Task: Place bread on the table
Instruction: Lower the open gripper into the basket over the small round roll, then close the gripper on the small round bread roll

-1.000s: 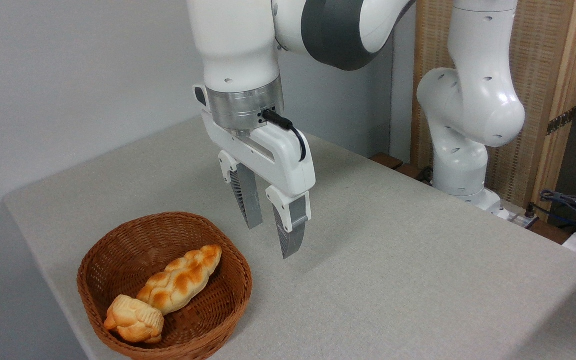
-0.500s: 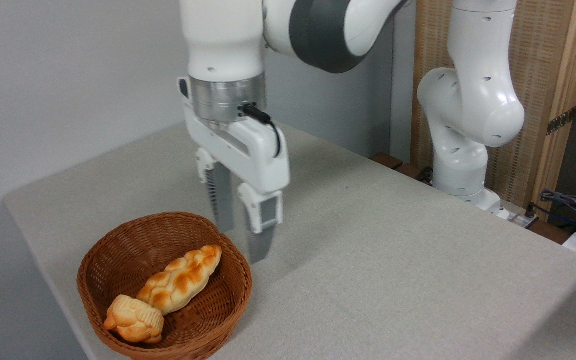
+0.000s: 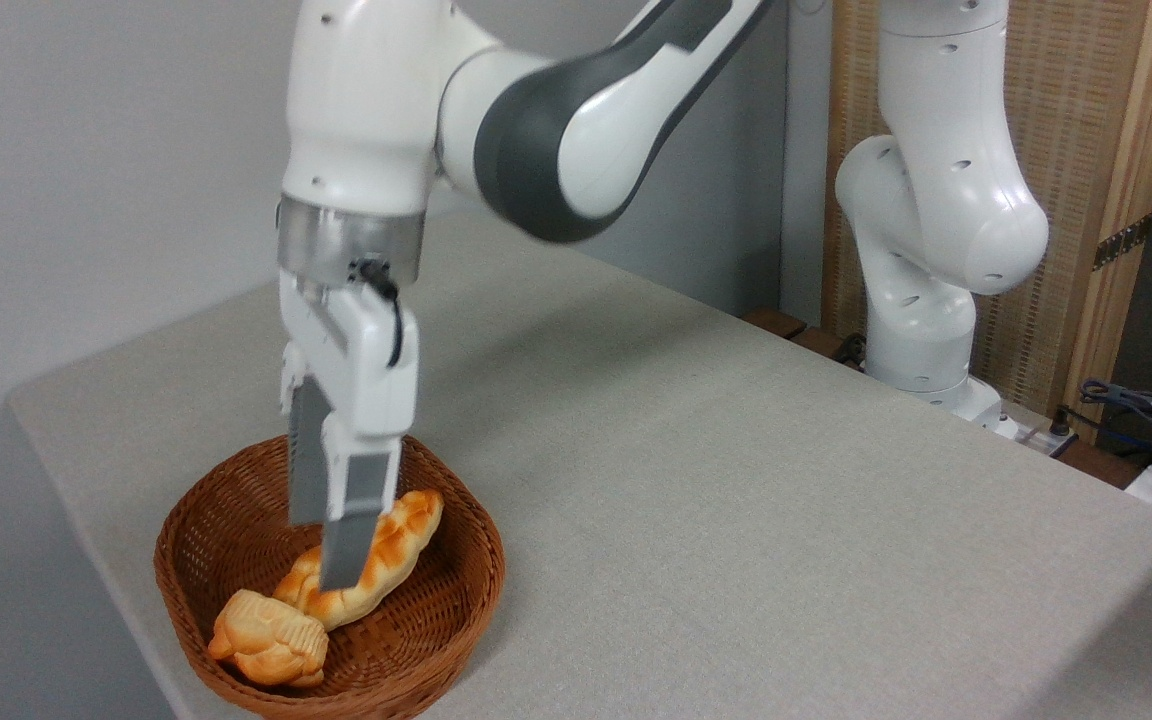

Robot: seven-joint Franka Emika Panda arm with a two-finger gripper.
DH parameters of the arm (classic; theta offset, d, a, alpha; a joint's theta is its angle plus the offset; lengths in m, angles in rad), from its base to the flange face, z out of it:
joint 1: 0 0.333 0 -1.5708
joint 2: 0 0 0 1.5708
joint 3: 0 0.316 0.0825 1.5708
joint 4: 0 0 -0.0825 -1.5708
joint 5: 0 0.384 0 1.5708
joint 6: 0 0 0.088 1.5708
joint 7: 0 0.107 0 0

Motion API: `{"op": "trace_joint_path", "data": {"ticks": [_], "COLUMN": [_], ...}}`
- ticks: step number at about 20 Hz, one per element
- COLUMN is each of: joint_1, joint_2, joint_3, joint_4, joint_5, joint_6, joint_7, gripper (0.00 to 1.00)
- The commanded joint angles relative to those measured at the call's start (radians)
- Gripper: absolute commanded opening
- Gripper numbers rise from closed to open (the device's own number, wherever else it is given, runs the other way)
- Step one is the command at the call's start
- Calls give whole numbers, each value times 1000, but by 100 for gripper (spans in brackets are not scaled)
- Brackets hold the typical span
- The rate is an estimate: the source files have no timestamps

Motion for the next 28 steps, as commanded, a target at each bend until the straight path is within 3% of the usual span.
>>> {"op": "trace_joint_path", "data": {"ticks": [1, 8, 13, 16, 25, 28], "joint_1": [0, 0, 0, 2, 5, 11], "joint_2": [93, 196, 196, 196, 167, 108], "joint_3": [-11, -16, -16, -33, -37, -36], "joint_4": [20, 85, 85, 85, 83, 83], "joint_5": [2, 2, 3, 11, 11, 5], "joint_6": [106, 146, 146, 146, 132, 39], "joint_7": [18, 25, 25, 25, 7, 8], "gripper": [100, 99, 22, 18, 18, 19]}}
